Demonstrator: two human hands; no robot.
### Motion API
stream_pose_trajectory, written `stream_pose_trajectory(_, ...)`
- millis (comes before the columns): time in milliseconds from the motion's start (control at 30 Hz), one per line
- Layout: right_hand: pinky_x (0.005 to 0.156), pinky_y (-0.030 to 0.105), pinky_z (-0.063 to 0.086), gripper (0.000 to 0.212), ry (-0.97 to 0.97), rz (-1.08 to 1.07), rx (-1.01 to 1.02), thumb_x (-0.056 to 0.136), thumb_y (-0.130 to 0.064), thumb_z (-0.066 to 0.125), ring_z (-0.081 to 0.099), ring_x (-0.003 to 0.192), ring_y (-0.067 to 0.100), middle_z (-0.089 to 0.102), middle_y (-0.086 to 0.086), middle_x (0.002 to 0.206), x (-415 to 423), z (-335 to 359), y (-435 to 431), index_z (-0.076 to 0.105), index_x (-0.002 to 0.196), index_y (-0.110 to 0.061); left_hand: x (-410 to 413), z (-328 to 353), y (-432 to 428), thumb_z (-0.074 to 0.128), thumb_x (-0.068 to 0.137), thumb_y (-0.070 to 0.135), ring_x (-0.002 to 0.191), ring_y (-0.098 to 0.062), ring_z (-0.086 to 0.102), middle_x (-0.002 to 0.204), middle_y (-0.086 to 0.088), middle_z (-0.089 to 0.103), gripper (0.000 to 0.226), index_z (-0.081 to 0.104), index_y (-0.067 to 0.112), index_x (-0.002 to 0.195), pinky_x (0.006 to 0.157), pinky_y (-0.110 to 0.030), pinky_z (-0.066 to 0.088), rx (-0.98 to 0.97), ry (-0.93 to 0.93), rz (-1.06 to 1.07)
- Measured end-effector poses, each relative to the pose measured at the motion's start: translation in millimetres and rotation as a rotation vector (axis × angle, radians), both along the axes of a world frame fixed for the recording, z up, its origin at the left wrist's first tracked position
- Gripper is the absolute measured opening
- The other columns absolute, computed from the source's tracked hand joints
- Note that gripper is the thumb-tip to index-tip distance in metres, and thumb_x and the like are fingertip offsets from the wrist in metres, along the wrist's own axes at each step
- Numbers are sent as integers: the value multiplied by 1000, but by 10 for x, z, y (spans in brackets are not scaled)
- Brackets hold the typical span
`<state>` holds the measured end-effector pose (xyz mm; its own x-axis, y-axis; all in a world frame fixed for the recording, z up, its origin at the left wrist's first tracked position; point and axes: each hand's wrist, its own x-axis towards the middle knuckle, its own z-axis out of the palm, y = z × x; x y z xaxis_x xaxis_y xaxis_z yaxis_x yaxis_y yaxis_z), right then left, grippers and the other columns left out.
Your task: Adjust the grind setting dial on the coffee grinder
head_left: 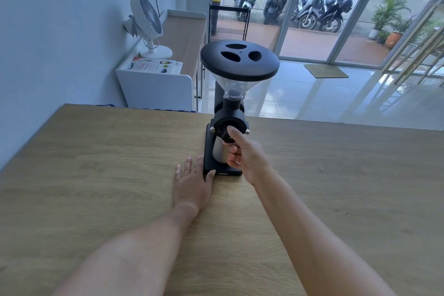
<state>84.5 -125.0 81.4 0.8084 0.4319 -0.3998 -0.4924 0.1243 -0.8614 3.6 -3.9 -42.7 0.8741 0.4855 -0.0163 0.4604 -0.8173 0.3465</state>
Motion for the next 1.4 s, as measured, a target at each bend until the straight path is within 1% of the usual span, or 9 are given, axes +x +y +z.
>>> stream_pose_trajectory(233,48,22,42,44,-1,-17,-16,72,-43,86,42,48,11,46,-3,55,8,8,1,70,89,-6,9,0,-2,14,100,57,151,-15,0,164,-4,14,66,5,25,156,123,-43,0,7,12,1)
stream_pose_trajectory(367,49,23,42,42,-7,-27,-40,70,-43,87,42,47,11,46,-4,53,5,17,11,70,85,-7,2,9,0,14,100,57,151,-15,0,164,-4,14,66,5,25,156,123,-43,-1,7,12,4)
stream_pose_trajectory(567,50,23,42,45,2,-25,-39,70,-44,88,43,48,12,47,-4,53,-4,29,6,70,87,-7,0,-11,8,13,100,58,151,-14,0,164,-4,13,66,5,25,156,123,-44,0,9,15,5)
stream_pose_trajectory(800,54,24,46,50,-12,15,-95,70,-51,85,45,49,12,51,-4,56,-5,58,-32,72,93,-8,20,-43,17,14,99,59,151,-14,0,164,-5,14,67,6,26,156,123,-43,0,-3,4,8)
stream_pose_trajectory(1167,59,27,44,46,-17,10,-97,71,-51,85,45,49,12,52,-3,56,-22,66,-48,72,87,-9,15,-53,19,14,98,60,151,-15,2,164,-6,16,67,7,26,156,124,-43,1,6,1,8)
stream_pose_trajectory(1300,59,27,43,48,-20,5,-98,72,-51,84,45,49,12,52,-3,57,-35,57,-45,72,89,-9,17,-58,20,13,98,60,151,-15,2,164,-6,16,67,6,26,156,124,-44,2,7,4,4)
stream_pose_trajectory(1400,58,26,39,50,-35,-12,-72,72,-52,83,43,48,12,51,-3,57,-49,24,-51,72,93,-8,20,-55,28,13,99,59,151,-15,1,164,-6,15,67,6,26,156,124,-44,2,17,12,4)
